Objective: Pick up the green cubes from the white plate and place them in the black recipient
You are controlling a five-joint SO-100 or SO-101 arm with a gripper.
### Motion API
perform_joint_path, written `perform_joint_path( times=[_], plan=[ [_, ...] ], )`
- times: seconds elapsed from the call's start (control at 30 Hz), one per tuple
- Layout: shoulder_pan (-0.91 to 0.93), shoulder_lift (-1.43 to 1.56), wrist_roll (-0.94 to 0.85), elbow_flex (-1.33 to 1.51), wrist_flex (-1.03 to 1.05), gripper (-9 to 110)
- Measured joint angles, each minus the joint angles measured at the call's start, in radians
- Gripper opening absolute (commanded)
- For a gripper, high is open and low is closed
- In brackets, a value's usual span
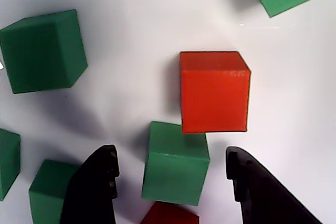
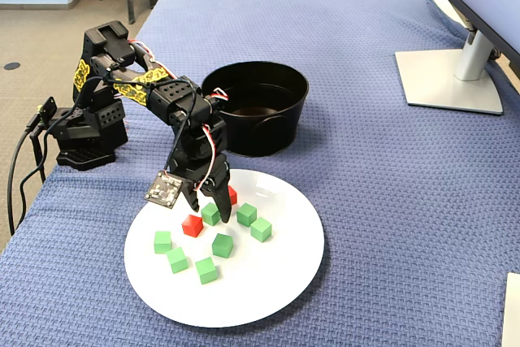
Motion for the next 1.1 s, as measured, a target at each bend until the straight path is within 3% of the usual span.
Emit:
perform_joint_path(
  times=[0.37, 0.67, 1.1],
  plan=[
    [0.0, -0.032, 0.0, -0.025, -0.014, 0],
    [0.0, -0.014, 0.025, -0.025, 0.008, 0],
    [-0.02, 0.466, 0.198, -0.057, 0.308, 0]
  ],
)
